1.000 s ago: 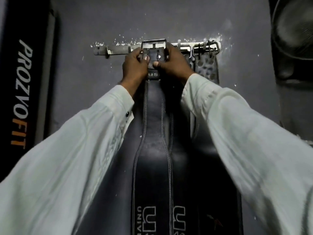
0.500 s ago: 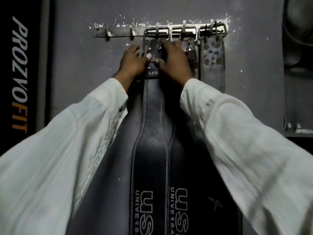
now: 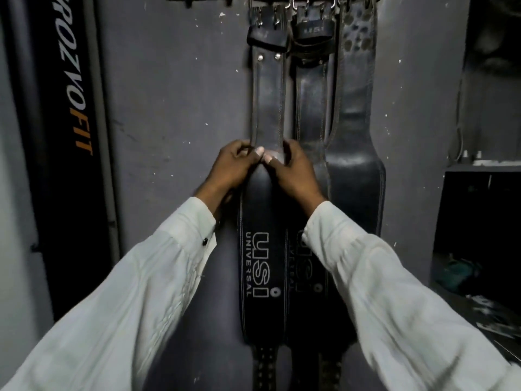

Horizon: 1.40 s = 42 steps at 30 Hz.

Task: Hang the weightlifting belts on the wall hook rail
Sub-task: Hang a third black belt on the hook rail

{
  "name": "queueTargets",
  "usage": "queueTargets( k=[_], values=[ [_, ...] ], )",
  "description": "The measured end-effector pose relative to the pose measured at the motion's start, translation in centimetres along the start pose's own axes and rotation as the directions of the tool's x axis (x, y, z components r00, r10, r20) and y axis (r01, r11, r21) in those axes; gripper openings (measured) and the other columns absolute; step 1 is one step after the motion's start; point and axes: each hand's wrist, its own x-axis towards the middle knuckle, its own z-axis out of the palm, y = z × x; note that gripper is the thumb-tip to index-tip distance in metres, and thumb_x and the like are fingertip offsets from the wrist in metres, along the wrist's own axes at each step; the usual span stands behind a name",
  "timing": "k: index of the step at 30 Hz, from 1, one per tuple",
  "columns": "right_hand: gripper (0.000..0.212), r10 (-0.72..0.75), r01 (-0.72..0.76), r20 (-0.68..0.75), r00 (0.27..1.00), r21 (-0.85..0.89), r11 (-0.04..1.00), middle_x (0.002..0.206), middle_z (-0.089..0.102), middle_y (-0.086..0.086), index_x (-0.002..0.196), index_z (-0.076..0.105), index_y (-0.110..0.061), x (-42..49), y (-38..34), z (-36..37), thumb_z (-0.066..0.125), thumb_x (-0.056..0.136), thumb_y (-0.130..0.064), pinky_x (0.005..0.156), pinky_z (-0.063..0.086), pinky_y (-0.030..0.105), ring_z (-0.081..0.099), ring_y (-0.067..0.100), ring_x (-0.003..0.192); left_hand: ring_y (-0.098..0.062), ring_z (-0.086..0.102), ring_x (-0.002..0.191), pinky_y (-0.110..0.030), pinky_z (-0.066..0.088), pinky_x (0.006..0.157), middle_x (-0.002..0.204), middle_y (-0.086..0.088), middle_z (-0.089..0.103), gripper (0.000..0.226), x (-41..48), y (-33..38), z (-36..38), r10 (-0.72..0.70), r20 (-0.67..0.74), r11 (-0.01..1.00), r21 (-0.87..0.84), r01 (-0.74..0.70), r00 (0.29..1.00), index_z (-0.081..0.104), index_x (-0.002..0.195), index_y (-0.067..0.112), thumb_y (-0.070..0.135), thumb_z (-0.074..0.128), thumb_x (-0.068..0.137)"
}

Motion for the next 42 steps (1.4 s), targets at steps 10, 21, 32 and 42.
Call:
queueTargets(
  k=[10,21,32,42],
  values=[
    [0.050,0.149,-0.151,0.027,0.988,0.067,0.986,0.107,0.076,0.006,0.109,0.070,-0.015,-1.8,2.6,-0.6,0.069,0.067,-0.041,0.098,0.054,0.049,0.071,0.025,0.103,-0.022,0.070,0.097,-0.046,0.057,0.092,0.103,-0.003,0.074,0.029,-2.8,-2.7,-0.1,-0.041,-0.023,0.998,0.054,0.042,0.999,0.068,0.104,0.025,0.038,0.068,0.078],
    [0.051,0.297,-0.298,0.082,0.951,0.004,0.955,0.104,0.078,0.002,0.105,0.070,-0.020,-5.3,6.8,-0.2,0.072,0.065,-0.051,0.098,0.055,0.047,0.072,0.025,0.103,-0.019,0.071,0.103,-0.043,0.057,0.094,0.109,0.001,0.075,0.035,-6.4,-6.1,1.0,-0.139,0.003,0.989,-0.040,0.139,0.990,0.066,0.116,0.029,0.015,0.066,0.083],
    [0.048,0.345,-0.335,0.200,0.917,-0.082,0.939,0.119,0.071,0.003,0.123,0.056,-0.027,-10.1,9.3,-0.5,0.076,0.078,-0.023,0.105,0.050,0.045,0.066,0.022,0.112,-0.023,0.069,0.109,-0.042,0.055,0.097,0.120,-0.009,0.070,0.040,-10.0,-10.3,1.0,-0.201,0.133,0.978,-0.033,0.207,0.971,0.055,0.131,0.013,0.004,0.062,0.092],
    [0.060,0.401,-0.371,0.182,0.898,-0.177,0.912,0.119,0.070,-0.004,0.134,0.045,-0.033,-15.7,10.8,0.3,0.076,0.083,-0.024,0.088,0.046,0.025,0.065,0.016,0.104,-0.023,0.067,0.112,-0.051,0.051,0.102,0.119,-0.003,0.071,0.046,-12.0,-15.6,0.6,-0.212,0.140,0.977,0.053,0.206,0.967,0.057,0.123,0.026,0.021,0.072,0.080]
  ],
)
